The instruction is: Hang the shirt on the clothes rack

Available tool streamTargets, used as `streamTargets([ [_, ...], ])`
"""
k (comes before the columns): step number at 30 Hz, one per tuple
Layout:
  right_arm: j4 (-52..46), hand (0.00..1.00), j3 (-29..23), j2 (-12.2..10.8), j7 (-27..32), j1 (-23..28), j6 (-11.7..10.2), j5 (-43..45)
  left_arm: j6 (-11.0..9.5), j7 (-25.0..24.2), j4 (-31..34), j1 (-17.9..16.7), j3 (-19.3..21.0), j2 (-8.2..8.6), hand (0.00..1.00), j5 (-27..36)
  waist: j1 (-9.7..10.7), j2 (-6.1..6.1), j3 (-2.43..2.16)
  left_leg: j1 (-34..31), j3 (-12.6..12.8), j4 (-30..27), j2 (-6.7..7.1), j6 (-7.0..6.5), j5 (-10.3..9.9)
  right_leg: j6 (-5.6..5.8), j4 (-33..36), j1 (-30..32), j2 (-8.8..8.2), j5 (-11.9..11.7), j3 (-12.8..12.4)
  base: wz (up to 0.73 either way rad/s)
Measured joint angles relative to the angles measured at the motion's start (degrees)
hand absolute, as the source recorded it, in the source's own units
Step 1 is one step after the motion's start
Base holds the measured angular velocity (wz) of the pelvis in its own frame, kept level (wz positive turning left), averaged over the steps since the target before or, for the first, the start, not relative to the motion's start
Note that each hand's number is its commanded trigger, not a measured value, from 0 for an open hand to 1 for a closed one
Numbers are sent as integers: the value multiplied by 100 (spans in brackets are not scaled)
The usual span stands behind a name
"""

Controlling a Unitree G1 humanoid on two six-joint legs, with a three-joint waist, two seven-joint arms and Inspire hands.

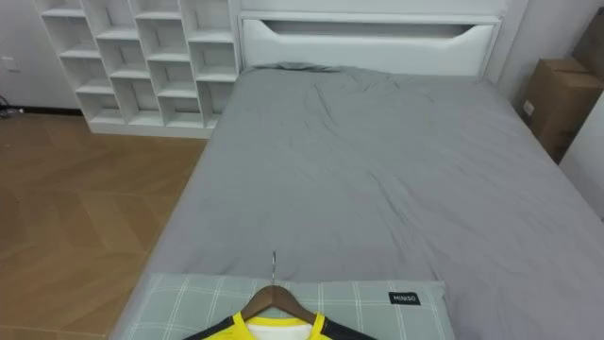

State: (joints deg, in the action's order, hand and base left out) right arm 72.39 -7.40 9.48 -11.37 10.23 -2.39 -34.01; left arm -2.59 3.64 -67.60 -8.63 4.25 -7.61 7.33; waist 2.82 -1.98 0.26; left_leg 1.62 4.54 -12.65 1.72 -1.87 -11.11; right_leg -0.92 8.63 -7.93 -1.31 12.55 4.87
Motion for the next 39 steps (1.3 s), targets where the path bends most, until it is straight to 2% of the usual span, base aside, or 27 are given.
streamTargets([
  [6,12,0,9,14,-30,1,-8,-154,-15,67,5,7,-112,-16,0,1,3,-8,-2,-10,5,-19,0,-1,0,0,9,5,-1,0,-4,0],
  [10,13,0,56,22,-31,-3,-6,-178,-46,73,5,8,-114,-17,0,-1,4,21,-27,-1,-1,-14,1,-1,0,0,6,1,-1,0,1,0],
  [15,40,0,56,18,-31,-3,-8,-194,-47,79,5,6,-114,-16,0,0,5,8,-19,14,-2,-11,2,0,0,0,1,-22,-2,0,6,0],
  [17,47,0,58,17,-31,-9,-8,-196,-47,79,5,4,-115,-16,0,3,4,-22,5,4,-2,-9,4,-1,0,1,0,-29,-3,1,9,0],
  [19,71,0,57,11,-43,-12,-8,-212,-47,79,2,0,-113,-18,0,31,4,-27,7,-2,-1,-4,4,0,-1,3,-4,-28,-3,4,10,0],
  [23,105,0,116,12,-79,-15,-9,-280,-44,63,-7,-26,-136,-2,0,480,3,-27,4,-3,-9,-13,7,0,-1,2,-9,-20,-7,5,24,0],
  [27,128,0,114,1,-80,-20,-7,-266,-44,32,-102,-110,-156,4,0,823,-6,21,-28,-12,-2,-17,14,-1,-1,2,-35,-25,-13,4,49,1],
  [29,135,0,114,-1,-76,-5,-7,-292,-45,54,-102,-202,-91,32,0,1012,-10,22,-30,-4,-1,-13,17,-1,-1,1,-56,-40,-13,3,50,0],
  [33,175,0,112,8,-11,3,-7,-295,-46,96,-206,-259,144,48,0,998,-39,15,-24,73,-9,-12,12,7,-19,1,-79,-136,-7,3,55,0],
  [36,185,0,117,0,62,3,2,-327,-45,382,-203,-325,274,44,0,982,-109,26,-23,67,-12,-37,-1,21,-44,0,-82,-141,8,3,51,0],
  [39,244,0,165,22,133,0,67,-492,-13,871,-179,-391,418,40,0,774,-154,39,-18,71,-118,-94,7,23,-75,-5,-96,-200,6,9,123,12],
])
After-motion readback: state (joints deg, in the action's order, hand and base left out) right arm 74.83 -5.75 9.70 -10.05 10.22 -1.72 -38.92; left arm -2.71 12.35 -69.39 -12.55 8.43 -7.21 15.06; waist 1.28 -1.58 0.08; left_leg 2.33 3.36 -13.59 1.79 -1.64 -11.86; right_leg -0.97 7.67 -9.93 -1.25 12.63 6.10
